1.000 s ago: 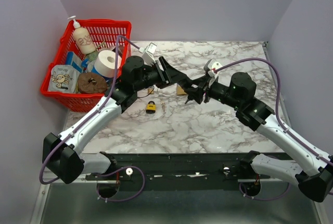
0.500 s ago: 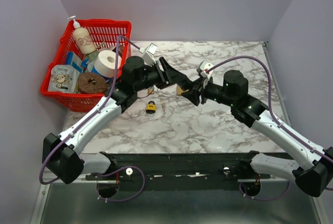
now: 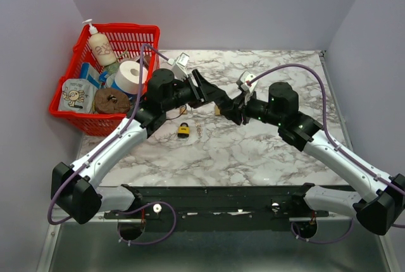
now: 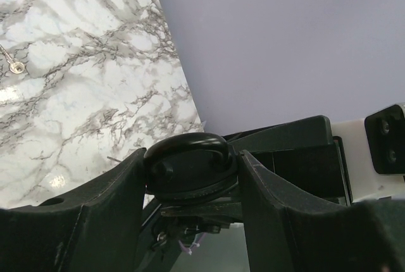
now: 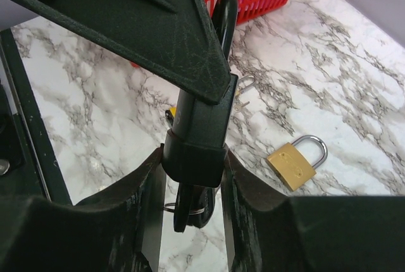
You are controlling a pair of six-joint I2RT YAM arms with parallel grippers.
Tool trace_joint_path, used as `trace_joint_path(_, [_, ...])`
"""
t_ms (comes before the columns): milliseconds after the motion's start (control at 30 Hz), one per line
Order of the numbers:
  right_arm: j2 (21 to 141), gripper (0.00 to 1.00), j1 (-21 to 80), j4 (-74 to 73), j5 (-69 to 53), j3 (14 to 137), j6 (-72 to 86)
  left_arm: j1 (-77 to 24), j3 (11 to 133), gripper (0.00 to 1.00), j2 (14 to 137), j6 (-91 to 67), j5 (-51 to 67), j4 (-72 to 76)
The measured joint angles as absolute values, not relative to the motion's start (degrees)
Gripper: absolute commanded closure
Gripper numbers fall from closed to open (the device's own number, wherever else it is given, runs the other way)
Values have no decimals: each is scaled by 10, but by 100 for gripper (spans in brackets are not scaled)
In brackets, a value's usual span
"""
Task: Lock with the key
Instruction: Lock the lock.
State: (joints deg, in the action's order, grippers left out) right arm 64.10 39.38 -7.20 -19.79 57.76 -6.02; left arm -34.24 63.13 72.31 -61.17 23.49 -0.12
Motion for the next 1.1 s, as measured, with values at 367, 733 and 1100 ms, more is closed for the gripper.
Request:
trace_joint_path(367, [641, 99, 397, -70, -183, 578, -37, -350, 622, 17, 720, -633, 234, 1])
trace_joint_path(733, [641, 99, 397, -54, -177, 576, -30, -360, 606, 34, 719, -656, 239, 11])
trace_joint_path(1100, [639, 38, 396, -59, -176, 572, -31, -356, 606, 100, 723, -660, 240, 13])
